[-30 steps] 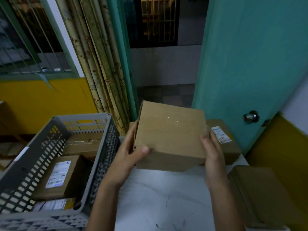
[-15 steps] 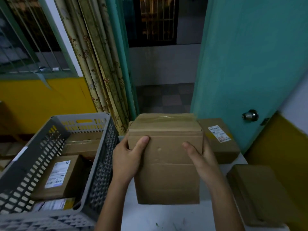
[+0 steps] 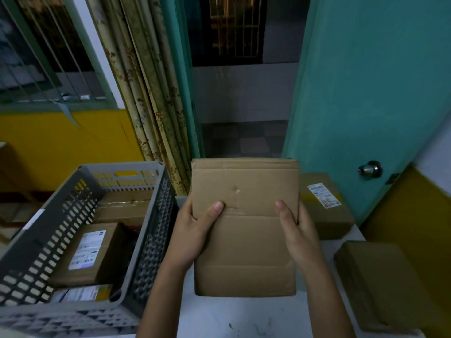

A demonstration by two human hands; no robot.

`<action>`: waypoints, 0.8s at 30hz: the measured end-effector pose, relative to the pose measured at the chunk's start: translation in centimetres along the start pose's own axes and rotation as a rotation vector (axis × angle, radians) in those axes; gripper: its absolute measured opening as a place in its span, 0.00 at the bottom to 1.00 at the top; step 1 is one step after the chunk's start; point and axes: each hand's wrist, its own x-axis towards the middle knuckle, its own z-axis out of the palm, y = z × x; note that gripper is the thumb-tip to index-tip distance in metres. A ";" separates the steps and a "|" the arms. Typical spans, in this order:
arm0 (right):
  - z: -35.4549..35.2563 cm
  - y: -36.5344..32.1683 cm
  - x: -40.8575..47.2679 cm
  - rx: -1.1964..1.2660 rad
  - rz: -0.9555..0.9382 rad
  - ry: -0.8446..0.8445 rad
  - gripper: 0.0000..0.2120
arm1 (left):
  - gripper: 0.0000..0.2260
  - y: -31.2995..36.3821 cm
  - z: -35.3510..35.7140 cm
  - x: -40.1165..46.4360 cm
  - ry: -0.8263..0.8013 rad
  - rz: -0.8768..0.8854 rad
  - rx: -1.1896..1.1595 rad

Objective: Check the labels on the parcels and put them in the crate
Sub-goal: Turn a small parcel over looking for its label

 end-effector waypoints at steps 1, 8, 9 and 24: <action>0.2 0.0 -0.1 0.003 0.006 0.012 0.17 | 0.18 0.1 0.0 0.1 0.003 0.005 0.003; 0.0 -1.1 0.8 -0.019 -0.071 0.085 0.24 | 0.41 -0.9 -0.8 0.0 -0.101 -0.008 0.021; 0.0 -1.0 0.9 -0.027 -0.088 0.082 0.25 | 0.42 -1.1 -0.8 -0.1 -0.107 -0.003 0.012; -0.4 -0.2 0.8 0.005 -0.069 -0.029 0.28 | 0.30 -0.1 -0.2 1.0 -0.038 0.077 0.018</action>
